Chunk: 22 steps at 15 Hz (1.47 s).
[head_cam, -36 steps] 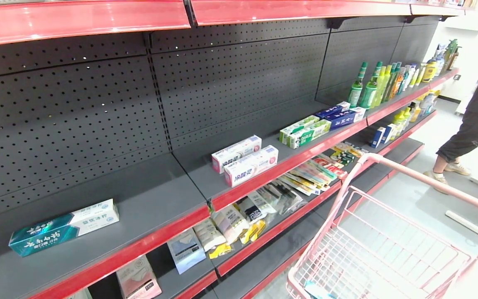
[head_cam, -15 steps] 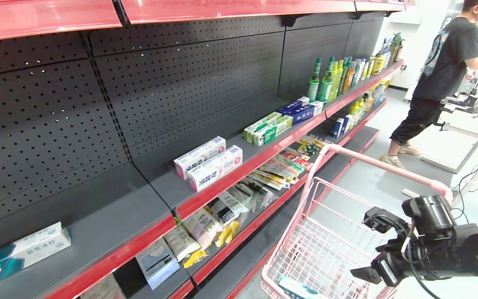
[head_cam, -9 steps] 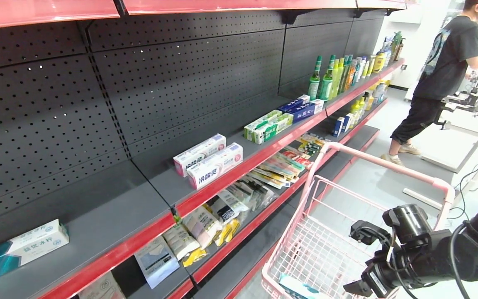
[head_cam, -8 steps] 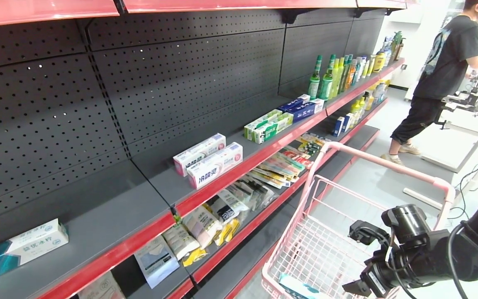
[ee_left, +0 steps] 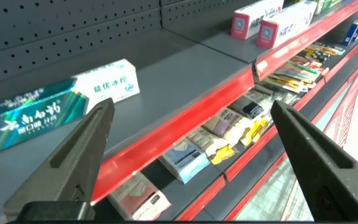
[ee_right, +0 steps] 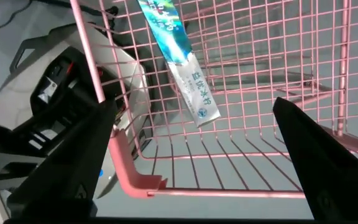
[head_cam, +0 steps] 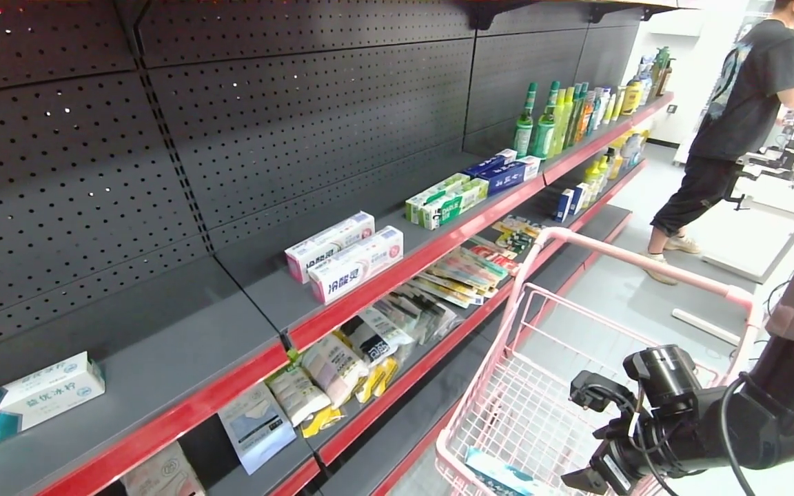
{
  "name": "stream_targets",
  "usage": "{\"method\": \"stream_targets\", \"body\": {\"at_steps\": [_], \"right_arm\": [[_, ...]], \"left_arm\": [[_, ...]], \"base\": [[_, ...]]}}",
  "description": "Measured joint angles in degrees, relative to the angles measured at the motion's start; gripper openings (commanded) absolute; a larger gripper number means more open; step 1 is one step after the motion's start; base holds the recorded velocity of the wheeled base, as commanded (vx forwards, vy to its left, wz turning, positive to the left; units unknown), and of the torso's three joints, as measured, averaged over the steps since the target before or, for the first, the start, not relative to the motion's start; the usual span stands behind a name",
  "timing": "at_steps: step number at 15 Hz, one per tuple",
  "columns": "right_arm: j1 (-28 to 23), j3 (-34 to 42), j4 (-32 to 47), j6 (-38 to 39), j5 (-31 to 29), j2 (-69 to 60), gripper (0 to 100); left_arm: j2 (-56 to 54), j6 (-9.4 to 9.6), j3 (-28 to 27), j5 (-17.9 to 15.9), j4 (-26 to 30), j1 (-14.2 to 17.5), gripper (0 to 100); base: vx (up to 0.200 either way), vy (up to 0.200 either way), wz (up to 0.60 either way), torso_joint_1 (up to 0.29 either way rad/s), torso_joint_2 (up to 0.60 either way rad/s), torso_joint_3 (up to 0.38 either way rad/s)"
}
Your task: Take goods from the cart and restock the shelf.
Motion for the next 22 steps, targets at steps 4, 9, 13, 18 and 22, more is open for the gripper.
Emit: {"method": "stream_targets", "body": {"at_steps": [4, 9, 13, 18, 22], "right_arm": [[-0.09, 0.27, 0.00, -1.56, 0.09, 0.30, 100], [-0.44, -0.04, 0.02, -4.27, 1.28, 0.37, 100], [-0.55, -0.17, 0.02, -4.35, 1.32, 0.39, 100], [-0.46, -0.50, 0.02, -4.40, 1.37, 0.56, 100], [-0.33, -0.44, -0.17, -5.72, 2.08, 1.77, 100]], "left_arm": [[0.00, 0.00, 0.00, 0.00, 0.00, 0.00, 100], [0.00, 0.01, 0.00, 0.00, 0.01, 0.00, 100], [0.00, 0.01, 0.00, -0.02, 0.00, 0.00, 100], [0.00, 0.04, 0.00, 0.00, 0.01, 0.00, 100], [0.00, 0.01, 0.00, 0.00, -0.02, 0.00, 100]], "base": [[0.000, 0.000, 0.00, -0.151, 0.33, 0.183], [0.000, 0.000, 0.00, -0.146, 0.34, 0.186], [0.000, 0.000, 0.00, -0.155, 0.36, 0.197], [0.000, 0.000, 0.00, -0.146, 0.33, 0.184], [0.000, 0.000, 0.00, -0.007, 0.02, 0.010]]}}
